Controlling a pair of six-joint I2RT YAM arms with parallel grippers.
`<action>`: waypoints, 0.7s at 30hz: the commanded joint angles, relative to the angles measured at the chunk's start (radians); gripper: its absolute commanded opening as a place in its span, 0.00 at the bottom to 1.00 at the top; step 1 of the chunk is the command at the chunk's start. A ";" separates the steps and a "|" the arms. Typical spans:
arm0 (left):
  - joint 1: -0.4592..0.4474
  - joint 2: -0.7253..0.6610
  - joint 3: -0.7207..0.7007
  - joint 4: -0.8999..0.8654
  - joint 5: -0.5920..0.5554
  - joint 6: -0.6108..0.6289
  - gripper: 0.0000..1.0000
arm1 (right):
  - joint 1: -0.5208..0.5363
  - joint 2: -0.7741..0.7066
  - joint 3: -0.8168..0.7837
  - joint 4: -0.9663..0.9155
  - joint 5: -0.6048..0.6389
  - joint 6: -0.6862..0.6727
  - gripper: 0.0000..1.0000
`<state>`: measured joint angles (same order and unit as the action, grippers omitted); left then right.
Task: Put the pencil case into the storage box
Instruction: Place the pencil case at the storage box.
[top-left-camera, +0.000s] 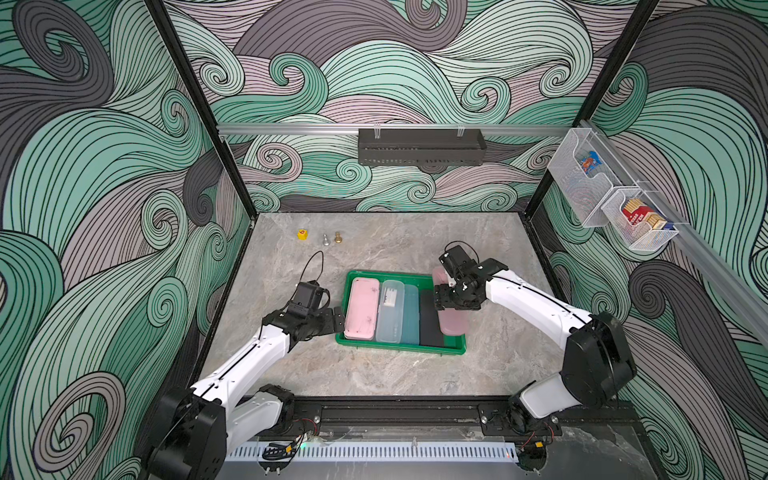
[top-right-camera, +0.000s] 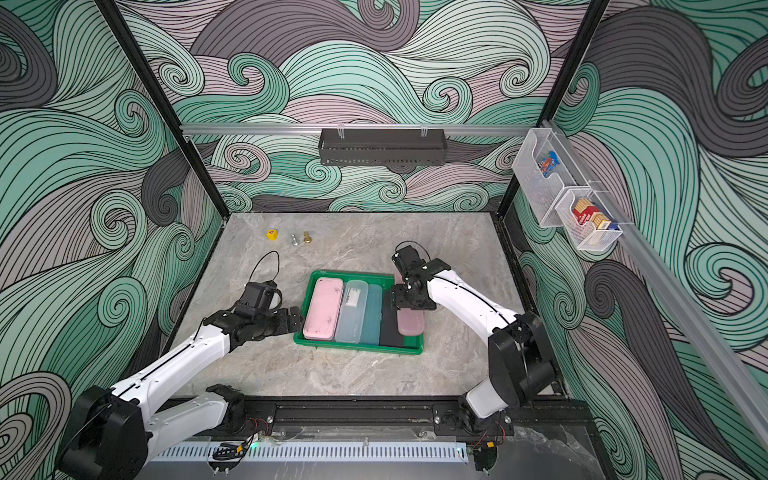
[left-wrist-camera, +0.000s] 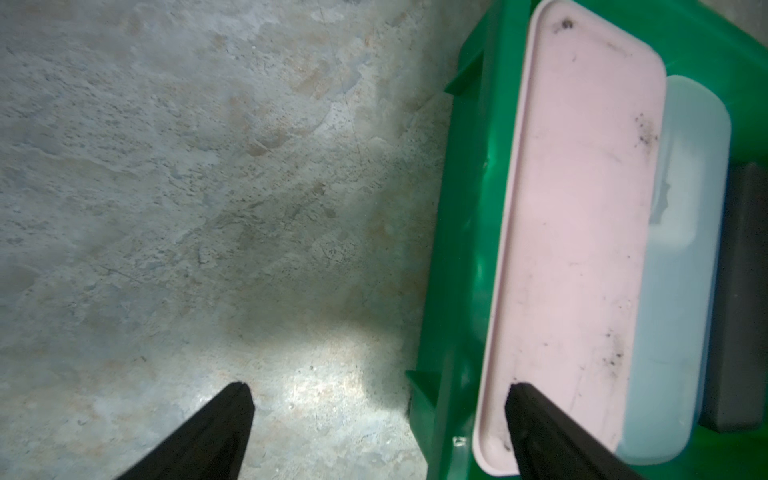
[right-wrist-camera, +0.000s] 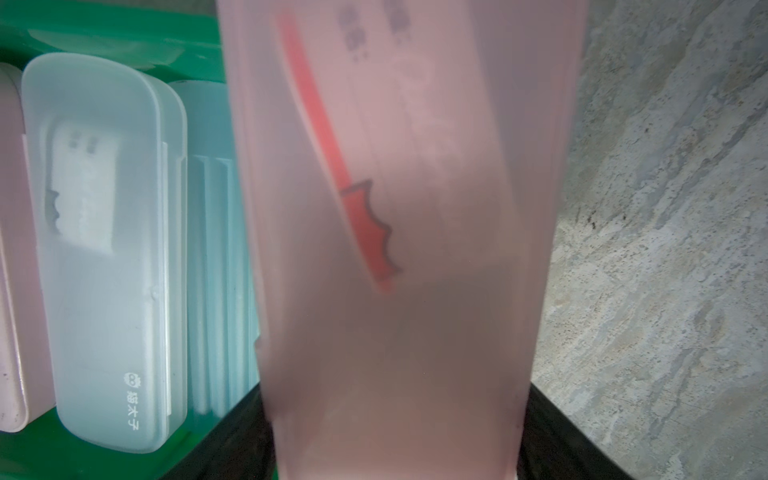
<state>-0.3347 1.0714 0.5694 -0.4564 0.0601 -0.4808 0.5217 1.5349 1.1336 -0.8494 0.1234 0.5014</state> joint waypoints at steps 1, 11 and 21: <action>0.008 -0.018 -0.011 -0.016 0.000 0.008 0.99 | 0.036 0.026 0.002 0.000 -0.002 0.060 0.71; 0.008 -0.019 -0.011 -0.018 -0.005 0.011 0.99 | 0.130 0.115 0.052 0.000 0.002 0.130 0.71; 0.008 -0.021 -0.017 -0.014 -0.006 0.013 0.99 | 0.175 0.246 0.155 0.001 -0.001 0.161 0.99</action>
<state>-0.3347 1.0668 0.5652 -0.4564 0.0597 -0.4808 0.6914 1.7679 1.2507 -0.8524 0.1211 0.6472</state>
